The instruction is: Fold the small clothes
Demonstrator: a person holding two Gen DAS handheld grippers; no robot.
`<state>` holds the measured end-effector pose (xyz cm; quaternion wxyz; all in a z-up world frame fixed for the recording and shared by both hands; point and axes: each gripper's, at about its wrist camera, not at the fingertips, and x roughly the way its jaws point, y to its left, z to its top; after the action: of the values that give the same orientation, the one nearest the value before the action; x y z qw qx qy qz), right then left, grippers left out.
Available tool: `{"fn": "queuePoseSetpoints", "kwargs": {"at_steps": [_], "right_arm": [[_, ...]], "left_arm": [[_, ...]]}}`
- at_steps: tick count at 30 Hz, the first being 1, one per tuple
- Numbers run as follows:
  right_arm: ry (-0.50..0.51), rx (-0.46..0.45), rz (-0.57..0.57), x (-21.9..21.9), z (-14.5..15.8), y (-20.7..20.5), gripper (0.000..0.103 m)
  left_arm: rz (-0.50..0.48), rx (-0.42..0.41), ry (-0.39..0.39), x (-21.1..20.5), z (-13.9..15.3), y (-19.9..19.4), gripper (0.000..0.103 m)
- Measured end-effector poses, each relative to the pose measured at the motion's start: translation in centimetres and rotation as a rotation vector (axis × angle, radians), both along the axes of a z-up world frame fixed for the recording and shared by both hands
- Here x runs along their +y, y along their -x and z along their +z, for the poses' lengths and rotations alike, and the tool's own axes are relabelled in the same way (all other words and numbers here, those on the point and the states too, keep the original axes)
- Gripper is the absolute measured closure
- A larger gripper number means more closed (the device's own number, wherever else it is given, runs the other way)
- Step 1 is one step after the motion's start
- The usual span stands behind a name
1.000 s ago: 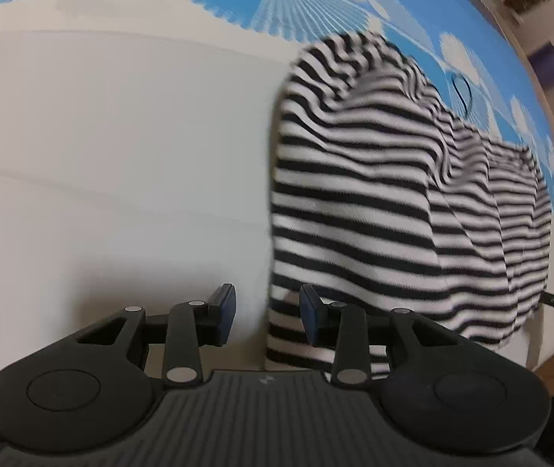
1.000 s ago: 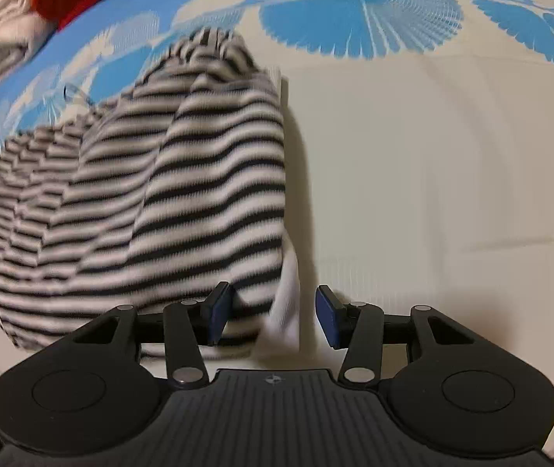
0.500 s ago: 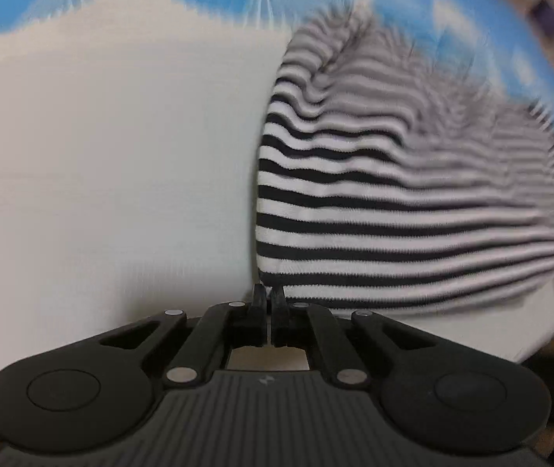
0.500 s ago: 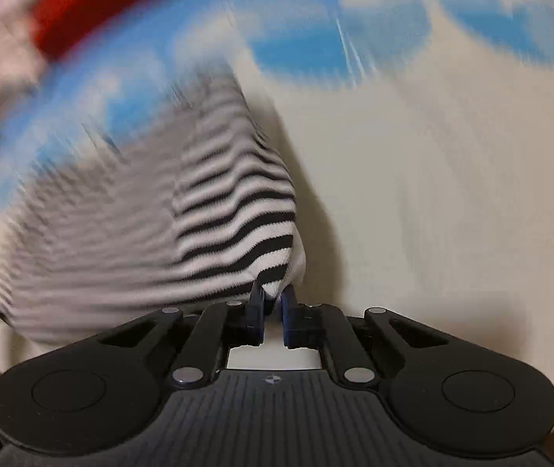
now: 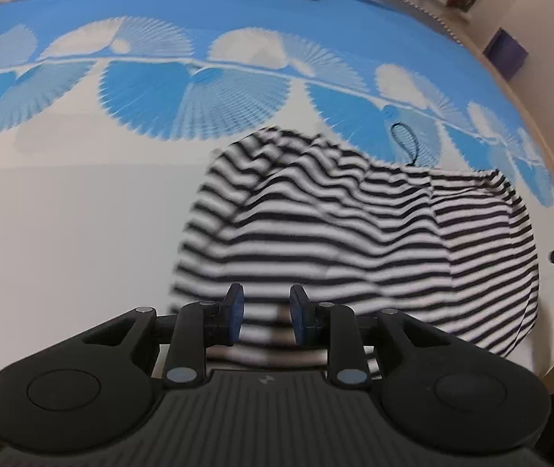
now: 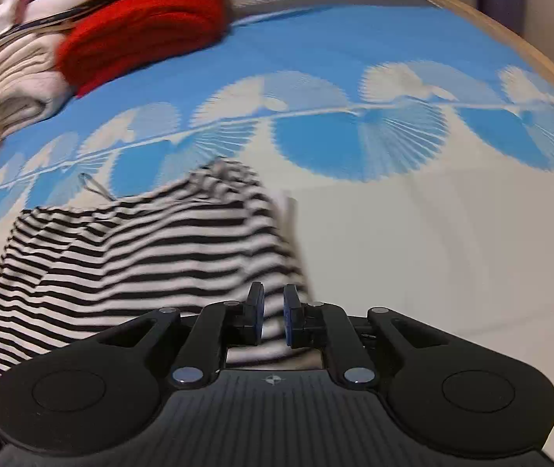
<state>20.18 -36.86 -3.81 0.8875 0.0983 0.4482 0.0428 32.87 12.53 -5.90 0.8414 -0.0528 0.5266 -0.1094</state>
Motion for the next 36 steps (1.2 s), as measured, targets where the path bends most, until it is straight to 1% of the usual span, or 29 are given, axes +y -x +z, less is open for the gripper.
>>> {"fn": "queuePoseSetpoints", "kwargs": {"at_steps": [1, 3, 6, 8, 10, 13, 15, 18, 20, 22, 23, 24, 25, 27, 28, 30, 31, 33, 34, 36], "right_arm": [[0.010, -0.015, 0.019, 0.9, -0.2, -0.6, 0.092], [0.022, -0.056, 0.038, 2.2, -0.4, -1.8, 0.092], [0.013, -0.076, 0.035, 3.5, -1.1, -3.2, 0.092], [0.025, -0.080, 0.037, 4.3, -1.7, -4.5, 0.092], [0.047, -0.079, 0.028, 5.1, -2.4, -5.9, 0.092], [0.081, -0.080, -0.038, 4.8, -3.6, -8.5, 0.092], [0.105, -0.041, -0.108, 4.0, -4.6, -10.3, 0.093], [0.137, 0.036, -0.187, 3.2, -6.5, -12.6, 0.102], [0.154, 0.056, -0.221, 2.9, -7.6, -13.5, 0.103], [0.175, 0.059, -0.227, 3.1, -8.1, -14.0, 0.102], [0.196, 0.061, -0.228, 3.3, -8.3, -14.1, 0.100], [0.217, 0.062, -0.233, 3.4, -8.2, -14.1, 0.092], [0.224, 0.063, -0.240, 3.4, -8.0, -14.0, 0.085], [0.218, 0.052, -0.266, 3.0, -7.2, -13.4, 0.079], [0.216, 0.038, -0.275, 2.9, -6.5, -12.9, 0.078], [0.221, -0.024, -0.279, 3.2, -4.4, -11.4, 0.076], [0.224, -0.060, -0.270, 3.7, -3.2, -10.5, 0.072], [0.202, -0.131, -0.219, 5.1, -1.2, -8.7, 0.068], [0.184, -0.156, -0.181, 6.0, -0.6, -7.9, 0.068], [0.145, -0.180, -0.078, 7.9, 0.0, -6.5, 0.067]], "left_arm": [[0.008, -0.026, 0.000, -1.0, -0.4, -0.3, 0.076], [0.043, -0.081, 0.014, -1.3, -1.3, -0.6, 0.076], [0.083, -0.105, 0.075, -1.4, -2.0, -2.2, 0.076], [0.091, -0.118, 0.085, -1.9, -2.2, -3.8, 0.076], [0.107, -0.122, 0.074, -2.3, -2.9, -5.4, 0.076], [0.165, -0.089, 0.011, -2.1, -4.6, -7.9, 0.075], [0.219, -0.058, 0.005, -1.4, -6.0, -9.3, 0.068], [0.283, -0.034, 0.032, -0.4, -7.1, -10.7, 0.063], [0.303, -0.033, 0.031, -0.5, -7.4, -11.2, 0.061], [0.309, -0.018, 0.009, -0.7, -7.4, -11.4, 0.055], [0.312, -0.007, -0.007, -0.9, -7.3, -11.3, 0.046], [0.319, 0.010, -0.024, -0.9, -7.2, -11.3, 0.040], [0.321, 0.024, -0.031, -1.1, -6.9, -11.0, 0.040], [0.322, 0.027, -0.038, -1.3, -5.7, -10.4, 0.040], [0.321, 0.008, -0.045, -1.6, -4.7, -9.9, 0.040], [0.302, -0.040, -0.055, -2.1, -2.7, -8.6, 0.040], [0.284, -0.063, -0.052, -2.3, -1.7, -7.8, 0.040], [0.246, -0.082, -0.040, -2.7, -0.5, -6.6, 0.040], [0.220, -0.087, -0.034, -2.9, -0.1, -5.9, 0.040], [0.156, -0.089, -0.032, -3.5, 0.4, -4.7, 0.040]]}}
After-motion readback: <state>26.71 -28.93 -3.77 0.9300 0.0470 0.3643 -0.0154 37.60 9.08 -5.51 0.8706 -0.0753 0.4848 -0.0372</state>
